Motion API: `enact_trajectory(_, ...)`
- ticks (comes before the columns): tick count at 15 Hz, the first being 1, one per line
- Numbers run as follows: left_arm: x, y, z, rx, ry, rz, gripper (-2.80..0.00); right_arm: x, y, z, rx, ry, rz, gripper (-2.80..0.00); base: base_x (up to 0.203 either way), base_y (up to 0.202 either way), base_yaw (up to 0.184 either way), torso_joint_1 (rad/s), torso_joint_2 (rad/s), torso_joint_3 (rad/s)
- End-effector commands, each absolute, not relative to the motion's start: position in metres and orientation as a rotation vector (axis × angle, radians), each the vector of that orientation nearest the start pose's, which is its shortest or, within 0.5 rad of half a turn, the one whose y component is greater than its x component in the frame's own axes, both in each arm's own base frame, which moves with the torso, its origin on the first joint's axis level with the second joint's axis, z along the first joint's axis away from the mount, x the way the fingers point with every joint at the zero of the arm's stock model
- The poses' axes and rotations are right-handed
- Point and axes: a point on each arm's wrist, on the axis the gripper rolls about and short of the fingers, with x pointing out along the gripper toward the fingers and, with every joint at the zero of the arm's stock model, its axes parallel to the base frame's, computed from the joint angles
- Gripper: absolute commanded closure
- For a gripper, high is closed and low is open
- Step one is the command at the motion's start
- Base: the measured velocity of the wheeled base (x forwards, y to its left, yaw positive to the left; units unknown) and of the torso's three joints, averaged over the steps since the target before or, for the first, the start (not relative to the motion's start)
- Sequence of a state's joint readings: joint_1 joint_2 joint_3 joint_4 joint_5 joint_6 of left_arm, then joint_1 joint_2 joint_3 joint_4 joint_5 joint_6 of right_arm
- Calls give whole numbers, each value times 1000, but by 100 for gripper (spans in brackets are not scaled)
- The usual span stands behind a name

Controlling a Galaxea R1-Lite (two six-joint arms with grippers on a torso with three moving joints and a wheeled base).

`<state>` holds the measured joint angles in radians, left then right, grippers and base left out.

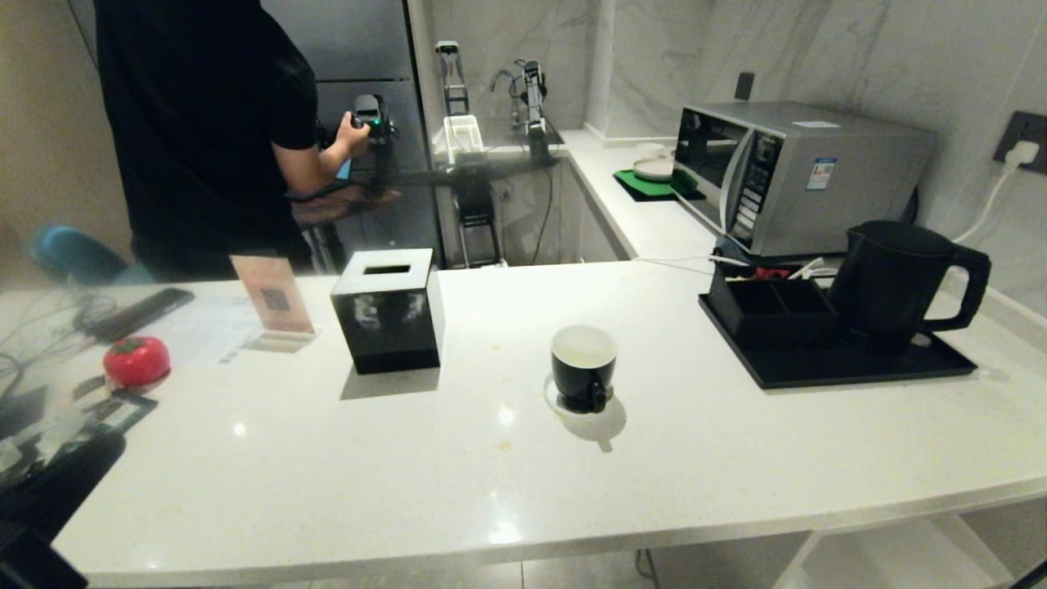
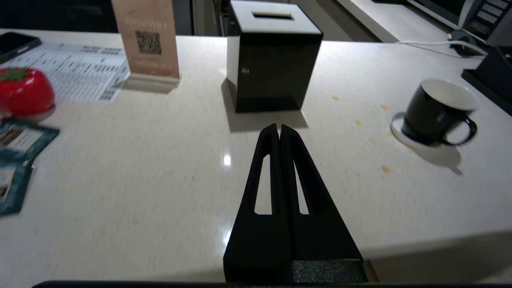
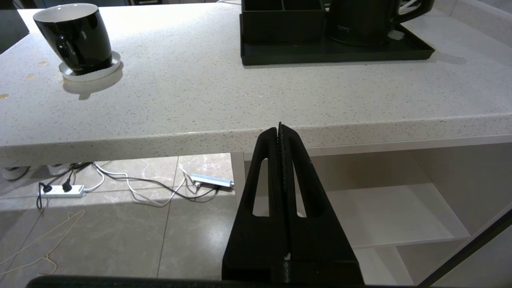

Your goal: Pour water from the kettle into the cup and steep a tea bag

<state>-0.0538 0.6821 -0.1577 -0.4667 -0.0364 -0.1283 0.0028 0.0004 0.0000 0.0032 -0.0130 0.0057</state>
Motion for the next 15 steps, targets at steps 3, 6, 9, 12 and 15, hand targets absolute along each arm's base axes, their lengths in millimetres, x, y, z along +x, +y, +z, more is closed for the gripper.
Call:
enact_trajectory(3, -12, 0, 130, -127, -13, -59, 0, -23, 0, 75, 6, 3, -11, 0, 0, 0, 0, 0, 0, 0)
enact_trajectory(6, -30, 0, 93, -120, 3, -17, 0, -23, 0, 75, 6, 3, -11, 0, 0, 0, 0, 0, 0, 0)
enact_trajectory(9, -25, 1, 79, -82, 13, 31, 0, -23, 0, 75, 6, 3, -9, 0, 0, 0, 0, 0, 0, 0)
enact_trajectory(12, -24, 1, 78, -17, 3, 26, 0, -23, 0, 75, 6, 3, -11, 0, 0, 0, 0, 0, 0, 0)
enact_trajectory(15, -23, 0, 78, 21, -21, 19, 0, -23, 0, 75, 6, 3, -9, 0, 0, 0, 0, 0, 0, 0)
